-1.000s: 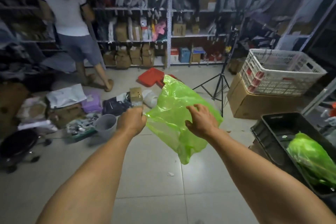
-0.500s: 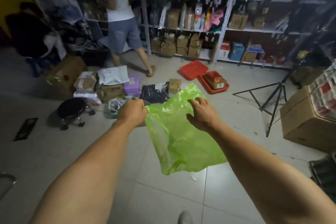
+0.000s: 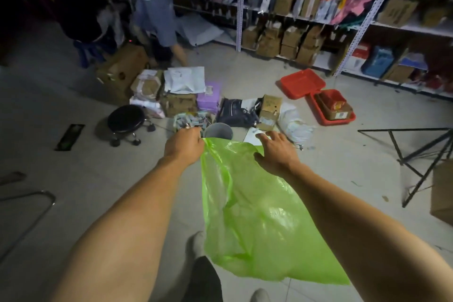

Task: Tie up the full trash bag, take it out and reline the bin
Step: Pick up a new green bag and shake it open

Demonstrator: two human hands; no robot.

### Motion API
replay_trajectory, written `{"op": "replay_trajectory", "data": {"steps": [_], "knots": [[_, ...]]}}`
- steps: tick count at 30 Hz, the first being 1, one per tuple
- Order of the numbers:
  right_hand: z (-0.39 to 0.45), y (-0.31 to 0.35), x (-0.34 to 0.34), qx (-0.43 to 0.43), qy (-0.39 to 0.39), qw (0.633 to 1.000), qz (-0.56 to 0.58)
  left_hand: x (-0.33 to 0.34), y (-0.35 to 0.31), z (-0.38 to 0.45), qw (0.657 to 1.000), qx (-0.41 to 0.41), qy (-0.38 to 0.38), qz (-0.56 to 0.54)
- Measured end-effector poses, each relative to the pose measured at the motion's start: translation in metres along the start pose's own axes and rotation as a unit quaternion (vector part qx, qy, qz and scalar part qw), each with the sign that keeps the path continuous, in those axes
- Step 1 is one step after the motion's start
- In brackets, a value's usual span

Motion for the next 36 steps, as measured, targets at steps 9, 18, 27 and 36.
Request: {"op": "replay_trajectory", "data": {"steps": [9,18,27,36], "knots": [[0.104,0.059,0.022,0.042,0.008,0.999,0.014,0.006,0.079,0.112,0.999,0.020,0.029,0.000],[0.186,0.085,0.022,0.071,0.005,0.997,0.020,0.012,0.133,0.206,0.999,0.028,0.043,0.010],[0.286,0.080,0.038,0.079,0.020,0.995,0.051,0.022,0.140,0.306,0.998,0.036,0.052,0.009],[0.380,0.060,0.040,0.107,0.056,0.990,0.077,0.029,0.134,0.396,0.997,0.039,0.066,0.004]]}}
Point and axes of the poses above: each hand's wrist, its own z-axis towards the middle knuckle, its own x-axis out of the palm, y = z × x, the point moved 3 cm from there along z, towards the middle knuckle, and after that the axes turned 10 degrees about z, right-handed, at the moved point
